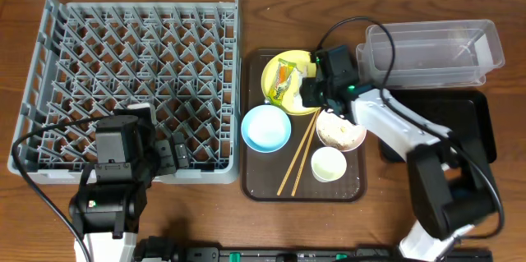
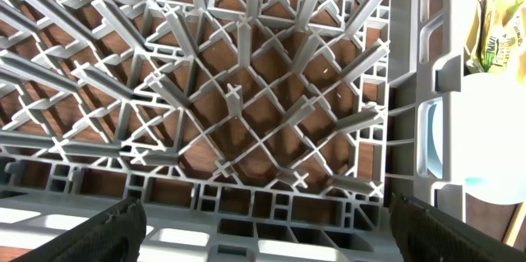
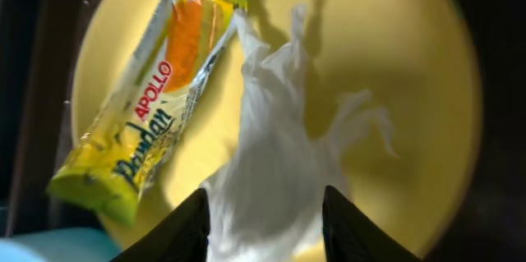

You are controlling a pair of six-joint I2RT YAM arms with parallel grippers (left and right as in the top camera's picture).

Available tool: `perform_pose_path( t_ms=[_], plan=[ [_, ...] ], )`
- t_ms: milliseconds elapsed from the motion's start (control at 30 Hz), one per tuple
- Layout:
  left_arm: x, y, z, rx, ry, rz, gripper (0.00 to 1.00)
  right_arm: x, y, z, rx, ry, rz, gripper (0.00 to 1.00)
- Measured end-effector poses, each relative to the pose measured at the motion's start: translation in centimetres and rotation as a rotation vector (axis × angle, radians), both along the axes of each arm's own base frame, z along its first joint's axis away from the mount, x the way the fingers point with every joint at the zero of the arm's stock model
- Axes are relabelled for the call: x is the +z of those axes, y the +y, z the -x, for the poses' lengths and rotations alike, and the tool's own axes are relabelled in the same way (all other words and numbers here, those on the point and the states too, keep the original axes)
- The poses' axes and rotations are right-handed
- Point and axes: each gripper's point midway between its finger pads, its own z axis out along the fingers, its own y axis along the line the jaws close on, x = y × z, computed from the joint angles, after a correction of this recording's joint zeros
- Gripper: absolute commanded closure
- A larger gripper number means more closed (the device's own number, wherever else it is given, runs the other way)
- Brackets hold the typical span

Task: Sort waste into correct bins and load items into the dishwasher rack

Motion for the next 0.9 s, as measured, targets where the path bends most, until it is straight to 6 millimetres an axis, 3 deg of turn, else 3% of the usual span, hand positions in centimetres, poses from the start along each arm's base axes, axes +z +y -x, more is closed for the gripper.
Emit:
perform_pose_path(
  t_ms=[167, 433, 500, 600, 767, 833, 900],
  plan=[
    [0.0, 0.0, 0.0, 0.000, 0.000, 0.000, 0.04, -1.4, 0.5, -0.3, 0.012, 0.001, 0.003, 0.98],
    [0.0, 0.0, 0.0, 0.000, 0.000, 0.000, 0.04, -0.6, 0.3, -0.6, 0.001, -0.017, -0.006, 0.99],
    [0.0, 0.0, 0.0, 0.000, 0.000, 0.000, 0.04, 1.1, -0.3, -1.2, -0.019, -0.057, -0.009, 0.99],
    [0.0, 0.0, 0.0, 0.000, 0.000, 0.000, 0.04, 5.9, -2.5, -2.8, -0.089, -0.176, -0.015, 0.99],
    [0.0, 0.0, 0.0, 0.000, 0.000, 0.000, 0.04, 14.8, -9.5, -5.1, -0.293, -0.410, 0.007, 0.99],
    [0.0, 0.0, 0.0, 0.000, 0.000, 0.000, 0.04, 16.8, -12.6, -5.7, -0.377, -0.465, 0.030, 0.97],
    [0.0, 0.0, 0.0, -0.001, 0.000, 0.000, 0.04, 17.3, -15.3, -6.0, -0.449, -0.480, 0.058, 0.92]
  ],
)
